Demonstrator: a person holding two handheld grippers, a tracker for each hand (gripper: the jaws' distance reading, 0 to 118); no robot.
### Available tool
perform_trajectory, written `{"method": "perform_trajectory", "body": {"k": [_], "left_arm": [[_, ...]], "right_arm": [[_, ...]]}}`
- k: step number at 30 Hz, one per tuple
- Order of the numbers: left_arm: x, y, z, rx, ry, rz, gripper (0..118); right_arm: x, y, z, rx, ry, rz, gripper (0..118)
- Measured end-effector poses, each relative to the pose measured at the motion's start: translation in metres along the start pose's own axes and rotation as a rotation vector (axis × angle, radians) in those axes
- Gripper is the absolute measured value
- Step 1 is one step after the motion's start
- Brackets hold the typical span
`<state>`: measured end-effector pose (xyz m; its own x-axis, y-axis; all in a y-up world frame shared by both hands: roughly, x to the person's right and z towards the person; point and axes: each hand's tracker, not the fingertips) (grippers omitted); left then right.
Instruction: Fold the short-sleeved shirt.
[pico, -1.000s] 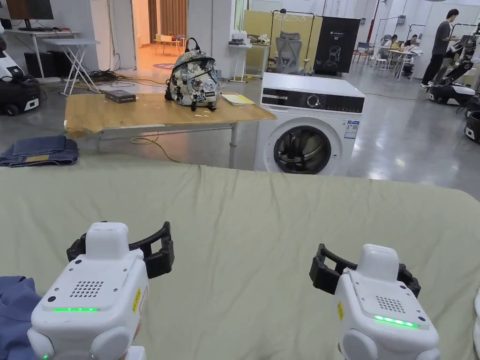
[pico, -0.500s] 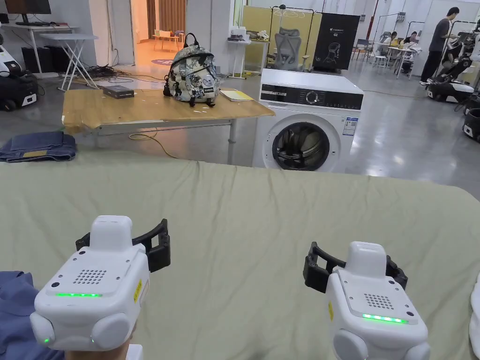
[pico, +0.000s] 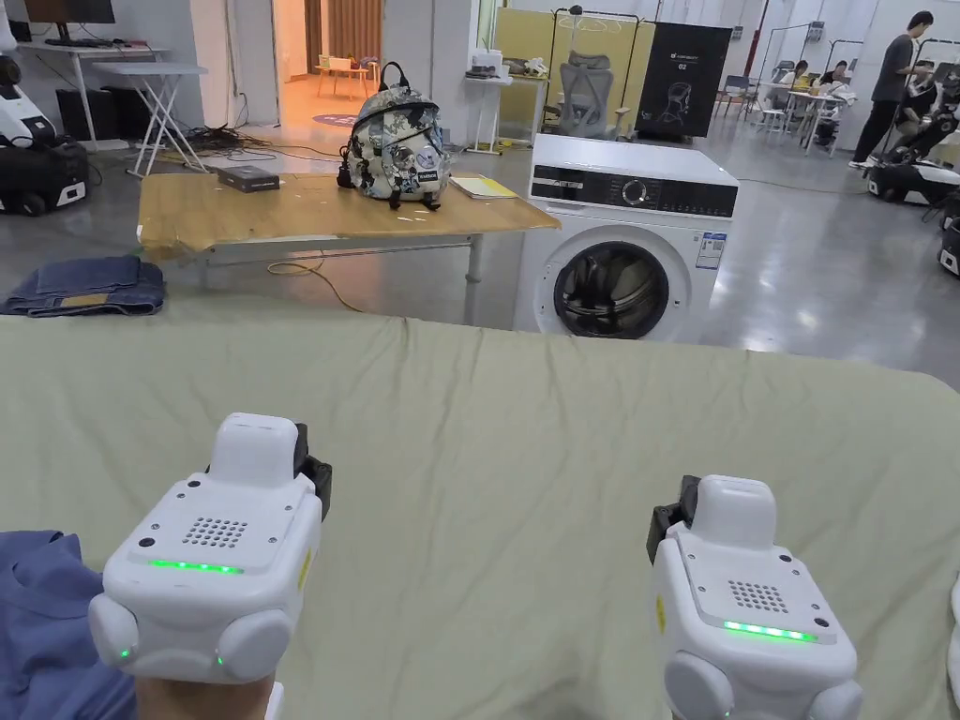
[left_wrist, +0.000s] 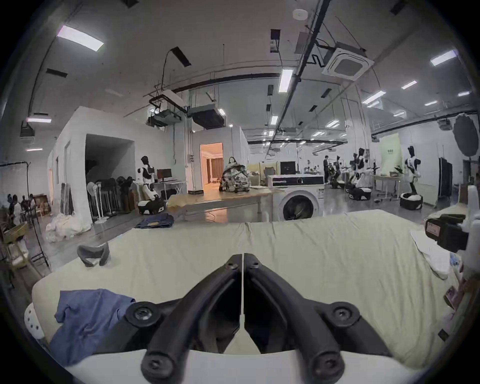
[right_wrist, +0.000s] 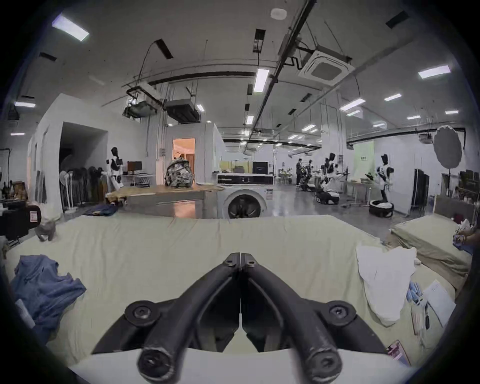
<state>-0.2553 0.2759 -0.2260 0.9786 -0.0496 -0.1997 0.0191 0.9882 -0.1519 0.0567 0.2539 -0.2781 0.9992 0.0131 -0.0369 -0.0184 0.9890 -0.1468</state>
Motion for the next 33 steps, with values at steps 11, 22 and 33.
{"method": "perform_trajectory", "body": {"k": [11,22,33], "left_arm": [[-0.118,-0.020,0.023,-0.167,0.118,0.055,0],[-0.278,-0.066,0.036,-0.547,0.196,0.190,0],[-0.312,-0.138,-0.023,-0.891,0.103,0.333,98]], "right_arm": [[-0.031,-0.005,-0.005,-0.021,0.056,0.037,0],[-0.069,-0.018,-0.017,-0.050,0.144,0.064,0],[-0.077,-0.036,-0.021,-0.107,0.166,0.103,0]]}}
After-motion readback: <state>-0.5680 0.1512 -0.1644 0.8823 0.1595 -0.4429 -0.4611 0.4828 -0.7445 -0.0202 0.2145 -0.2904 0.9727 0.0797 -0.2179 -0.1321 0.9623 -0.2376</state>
